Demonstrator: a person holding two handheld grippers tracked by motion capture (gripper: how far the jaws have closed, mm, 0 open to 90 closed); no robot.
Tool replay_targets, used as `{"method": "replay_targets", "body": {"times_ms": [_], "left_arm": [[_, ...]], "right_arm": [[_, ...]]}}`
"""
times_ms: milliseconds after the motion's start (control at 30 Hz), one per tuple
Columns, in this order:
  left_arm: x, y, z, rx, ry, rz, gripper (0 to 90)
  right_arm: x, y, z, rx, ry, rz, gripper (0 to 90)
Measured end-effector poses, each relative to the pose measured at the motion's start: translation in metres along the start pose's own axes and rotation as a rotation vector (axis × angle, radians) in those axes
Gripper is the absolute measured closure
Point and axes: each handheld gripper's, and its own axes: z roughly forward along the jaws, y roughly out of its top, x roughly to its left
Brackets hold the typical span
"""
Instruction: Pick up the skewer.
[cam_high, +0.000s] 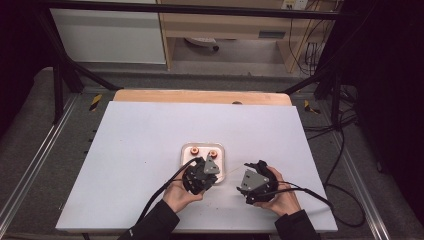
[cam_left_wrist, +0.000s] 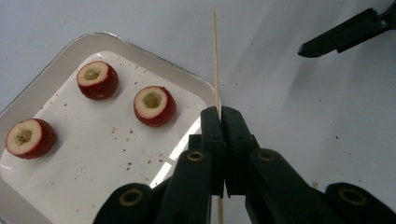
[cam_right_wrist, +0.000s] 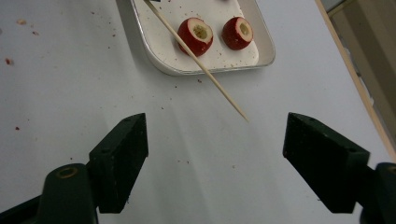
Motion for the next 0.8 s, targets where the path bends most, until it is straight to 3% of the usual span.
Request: {"method": "replay_targets", "body": {"times_ms": [400,800], "left_arm": [[-0.011,0.017,0.009,0.017,-0.03,0.035,88.6],[-0.017,0.025,0.017,0.035,-0.062,0.061,88.6]], "right_arm": [[0.004,0.003,0.006,0.005,-0.003,-0.223,43.3],[0.011,0.0,0.013,0.025,-0.01,-0.382,64.5]]}}
